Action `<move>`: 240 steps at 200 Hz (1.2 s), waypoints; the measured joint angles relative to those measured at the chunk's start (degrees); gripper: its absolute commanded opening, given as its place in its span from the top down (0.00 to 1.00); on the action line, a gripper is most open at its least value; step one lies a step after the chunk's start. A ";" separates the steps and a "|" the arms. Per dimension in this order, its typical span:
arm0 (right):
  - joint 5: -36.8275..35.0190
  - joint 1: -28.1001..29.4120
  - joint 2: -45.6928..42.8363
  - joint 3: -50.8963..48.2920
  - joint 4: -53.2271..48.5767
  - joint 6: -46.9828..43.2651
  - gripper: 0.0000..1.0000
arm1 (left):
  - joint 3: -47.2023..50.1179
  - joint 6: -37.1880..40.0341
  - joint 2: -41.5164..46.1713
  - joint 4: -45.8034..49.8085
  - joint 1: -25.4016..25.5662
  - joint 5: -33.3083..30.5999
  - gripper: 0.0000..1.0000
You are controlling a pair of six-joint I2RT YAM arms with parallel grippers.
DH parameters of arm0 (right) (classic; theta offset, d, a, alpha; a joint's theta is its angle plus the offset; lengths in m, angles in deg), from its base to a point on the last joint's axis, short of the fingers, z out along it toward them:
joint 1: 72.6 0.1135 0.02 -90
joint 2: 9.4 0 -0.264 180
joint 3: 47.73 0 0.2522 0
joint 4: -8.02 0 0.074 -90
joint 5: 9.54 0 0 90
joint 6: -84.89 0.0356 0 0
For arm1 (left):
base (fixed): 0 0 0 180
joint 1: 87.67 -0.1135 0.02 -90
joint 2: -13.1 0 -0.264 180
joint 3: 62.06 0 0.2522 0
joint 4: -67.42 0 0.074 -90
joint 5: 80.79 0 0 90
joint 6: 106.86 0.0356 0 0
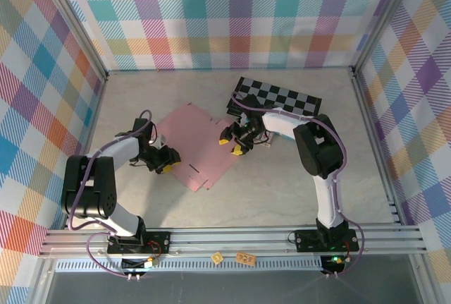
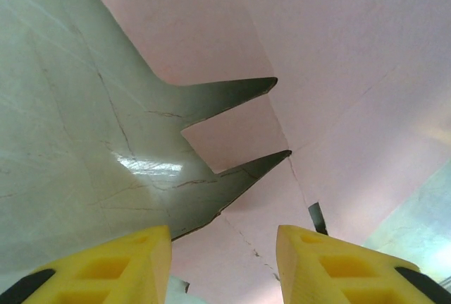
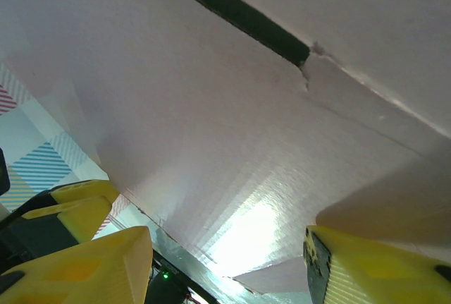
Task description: Fold the paper box
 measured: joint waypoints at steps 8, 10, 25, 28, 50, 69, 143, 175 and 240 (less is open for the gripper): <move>0.02 0.00 0.22 0.26 -0.31 -0.37 0.41 | -0.24 0.74 0.00 0.24 0.35 -0.66 0.56; 0.00 0.00 0.28 0.31 -0.35 -0.46 0.41 | -0.31 1.01 0.00 0.26 0.44 -0.79 0.56; 0.00 0.00 0.57 0.55 -0.70 -0.83 0.41 | -0.96 2.32 0.00 0.61 0.98 -1.79 0.53; 0.00 0.00 0.59 0.57 -0.74 -0.83 0.41 | -1.11 2.32 0.00 0.76 0.98 -1.99 0.52; 0.00 0.00 0.70 0.94 -1.36 -1.18 0.41 | -1.64 3.23 0.00 1.49 1.09 -4.50 0.50; 0.02 0.00 0.92 1.42 -1.84 -1.70 0.41 | -1.64 3.72 0.07 1.77 1.09 -6.58 0.50; 0.42 -0.02 1.44 1.49 -1.99 -2.29 0.41 | -1.81 5.07 -1.31 1.36 2.10 -3.45 0.51; 0.44 -0.11 1.46 1.49 -2.05 -2.29 0.41 | -1.64 5.05 -1.31 1.33 2.12 -2.32 0.51; 1.77 -0.63 2.25 1.97 -2.51 -2.62 0.41 | -1.57 3.89 0.09 1.31 2.21 3.58 0.59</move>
